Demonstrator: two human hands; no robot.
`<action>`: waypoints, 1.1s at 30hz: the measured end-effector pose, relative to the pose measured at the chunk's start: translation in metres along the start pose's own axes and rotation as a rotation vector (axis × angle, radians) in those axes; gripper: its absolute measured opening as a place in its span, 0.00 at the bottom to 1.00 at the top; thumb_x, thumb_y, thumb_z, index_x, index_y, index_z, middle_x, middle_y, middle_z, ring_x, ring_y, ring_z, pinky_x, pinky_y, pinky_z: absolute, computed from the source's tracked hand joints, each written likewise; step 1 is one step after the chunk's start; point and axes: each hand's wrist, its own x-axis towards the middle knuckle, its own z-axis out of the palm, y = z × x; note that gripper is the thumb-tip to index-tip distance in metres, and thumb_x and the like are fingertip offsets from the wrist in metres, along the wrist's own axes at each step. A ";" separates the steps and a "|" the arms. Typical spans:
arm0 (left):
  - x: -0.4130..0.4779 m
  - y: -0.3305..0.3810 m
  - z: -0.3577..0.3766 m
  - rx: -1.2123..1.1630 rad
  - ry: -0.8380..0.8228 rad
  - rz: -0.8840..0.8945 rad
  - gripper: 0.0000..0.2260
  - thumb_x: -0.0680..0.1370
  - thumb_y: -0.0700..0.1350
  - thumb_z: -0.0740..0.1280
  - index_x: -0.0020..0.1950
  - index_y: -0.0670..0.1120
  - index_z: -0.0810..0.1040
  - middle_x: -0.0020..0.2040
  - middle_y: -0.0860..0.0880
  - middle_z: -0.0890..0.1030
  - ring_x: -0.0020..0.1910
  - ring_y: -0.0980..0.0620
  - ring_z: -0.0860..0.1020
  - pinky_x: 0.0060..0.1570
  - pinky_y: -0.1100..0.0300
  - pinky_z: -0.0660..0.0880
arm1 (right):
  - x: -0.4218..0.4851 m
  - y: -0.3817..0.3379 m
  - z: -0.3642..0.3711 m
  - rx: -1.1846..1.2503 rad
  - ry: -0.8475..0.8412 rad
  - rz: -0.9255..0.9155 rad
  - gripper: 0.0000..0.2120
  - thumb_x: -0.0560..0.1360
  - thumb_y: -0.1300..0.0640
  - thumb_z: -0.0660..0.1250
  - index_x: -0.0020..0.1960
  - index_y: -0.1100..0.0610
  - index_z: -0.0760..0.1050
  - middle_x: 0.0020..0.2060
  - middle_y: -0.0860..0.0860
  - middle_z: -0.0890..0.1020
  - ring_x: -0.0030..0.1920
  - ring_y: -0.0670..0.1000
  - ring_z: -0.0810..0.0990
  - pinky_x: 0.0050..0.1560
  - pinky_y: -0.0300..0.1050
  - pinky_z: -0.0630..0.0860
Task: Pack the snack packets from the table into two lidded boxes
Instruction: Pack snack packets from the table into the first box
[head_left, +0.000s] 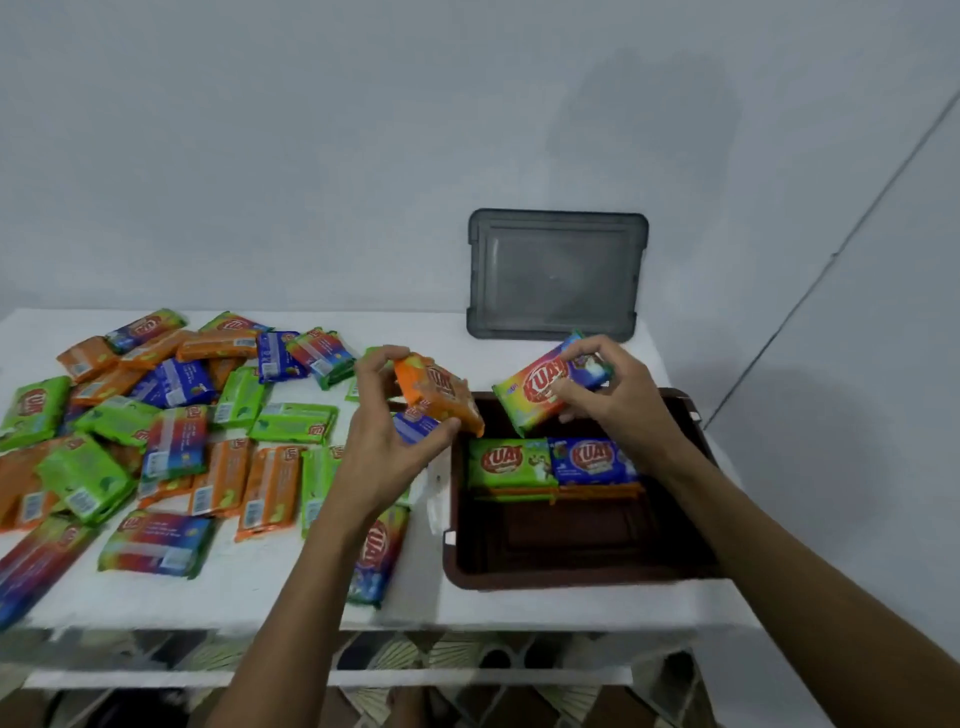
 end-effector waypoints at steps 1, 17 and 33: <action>-0.005 0.004 0.006 -0.047 0.001 -0.024 0.34 0.70 0.39 0.76 0.67 0.55 0.59 0.60 0.50 0.74 0.55 0.56 0.79 0.54 0.60 0.78 | -0.008 0.003 -0.004 0.029 -0.018 0.026 0.11 0.75 0.63 0.71 0.56 0.57 0.75 0.53 0.54 0.78 0.49 0.51 0.84 0.39 0.44 0.82; -0.034 -0.008 0.032 -0.321 0.082 -0.308 0.29 0.74 0.34 0.71 0.71 0.51 0.66 0.59 0.51 0.75 0.51 0.62 0.79 0.49 0.64 0.78 | -0.023 0.057 0.012 -0.331 -0.246 0.284 0.13 0.78 0.61 0.66 0.62 0.55 0.75 0.48 0.56 0.83 0.47 0.50 0.85 0.47 0.47 0.83; -0.014 0.014 0.052 -0.016 -0.279 -0.077 0.29 0.74 0.46 0.73 0.71 0.56 0.64 0.62 0.56 0.72 0.58 0.60 0.75 0.56 0.61 0.76 | -0.032 0.012 -0.007 0.292 -0.230 0.221 0.13 0.78 0.66 0.65 0.61 0.56 0.76 0.58 0.61 0.79 0.55 0.57 0.83 0.48 0.48 0.80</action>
